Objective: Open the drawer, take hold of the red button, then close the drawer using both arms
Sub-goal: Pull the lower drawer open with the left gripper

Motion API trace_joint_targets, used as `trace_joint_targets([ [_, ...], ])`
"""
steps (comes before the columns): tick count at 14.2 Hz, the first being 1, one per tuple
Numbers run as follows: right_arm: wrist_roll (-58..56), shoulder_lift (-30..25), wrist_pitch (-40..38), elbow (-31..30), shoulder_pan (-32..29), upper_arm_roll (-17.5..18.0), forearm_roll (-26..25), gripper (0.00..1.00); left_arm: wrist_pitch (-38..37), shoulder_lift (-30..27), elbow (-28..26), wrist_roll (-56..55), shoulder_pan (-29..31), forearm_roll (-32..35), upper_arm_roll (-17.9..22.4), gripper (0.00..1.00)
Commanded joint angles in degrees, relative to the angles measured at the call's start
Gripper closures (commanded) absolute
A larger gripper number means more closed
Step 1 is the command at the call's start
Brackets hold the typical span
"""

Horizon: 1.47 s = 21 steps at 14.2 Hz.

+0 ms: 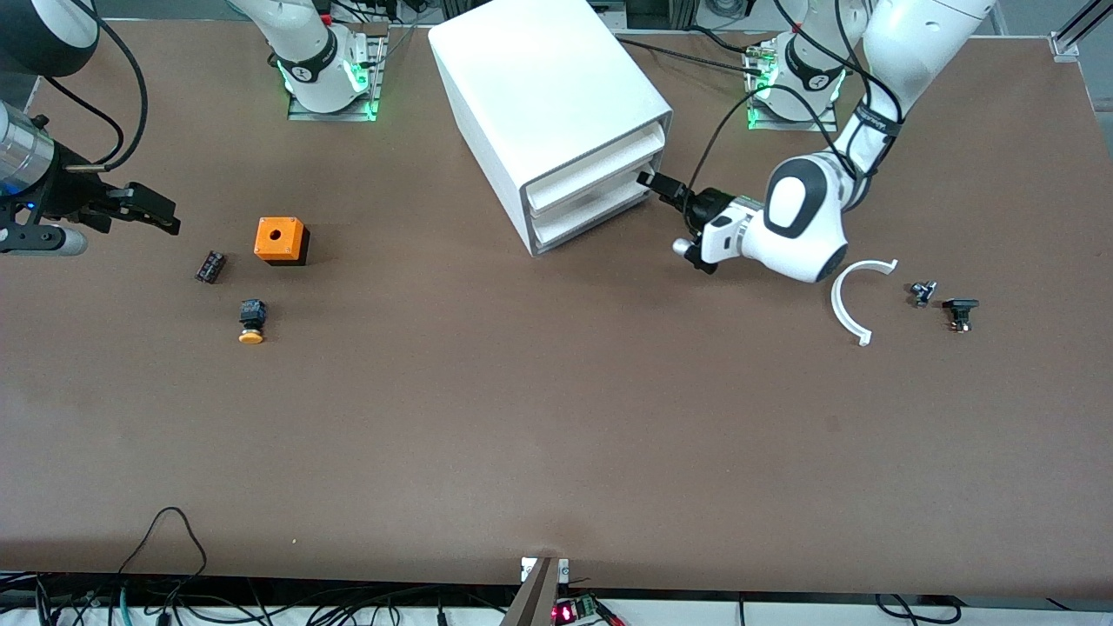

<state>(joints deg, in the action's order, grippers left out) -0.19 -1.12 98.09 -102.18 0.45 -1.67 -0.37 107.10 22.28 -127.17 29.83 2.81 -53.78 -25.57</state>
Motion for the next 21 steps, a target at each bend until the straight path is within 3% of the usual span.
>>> trace_joint_targets([
  [1,0.72,0.42,-0.36,1.28,0.51,-0.09,0.54,0.0,2.15,-0.66,-0.97,1.73,-0.17,-2.12,-1.94,0.13],
  [8,0.72,1.47,-0.62,2.94,0.86,0.44,1.51,0.0,2.24,-0.57,-2.38,1.9,-1.32,-5.81,-4.4,0.25],
  [10,0.72,1.82,-0.71,3.21,1.22,0.7,1.51,0.0,2.33,-0.57,-2.73,1.9,-1.41,-6.07,-4.49,0.34],
  [11,0.72,2.0,-0.63,3.21,1.22,0.79,1.51,0.0,2.33,-0.57,-2.99,1.99,-1.41,-6.08,-4.49,0.44],
  [12,0.72,2.43,-0.36,3.3,1.3,0.88,1.51,0.0,2.33,-0.57,-2.99,1.9,-1.41,-6.08,-4.49,0.62],
  [13,0.72,2.61,-0.19,3.3,1.3,0.97,1.51,0.0,2.33,-0.57,-2.99,1.9,-1.41,-6.08,-4.49,0.87],
  [14,0.72,2.88,-0.1,3.3,1.3,0.97,1.51,0.0,2.33,-0.57,-2.99,1.9,-1.41,-5.99,-4.49,1.0],
  [17,0.63,3.32,-0.1,3.48,1.39,1.05,1.51,0.0,3.64,-1.01,-2.64,1.56,-0.62,-5.11,-3.88,1.0],
  [21,0.63,4.19,0.08,4.61,2.79,1.05,1.51,0.0,10.92,-1.89,-0.98,1.82,0.79,-5.11,0.86,1.0],
])
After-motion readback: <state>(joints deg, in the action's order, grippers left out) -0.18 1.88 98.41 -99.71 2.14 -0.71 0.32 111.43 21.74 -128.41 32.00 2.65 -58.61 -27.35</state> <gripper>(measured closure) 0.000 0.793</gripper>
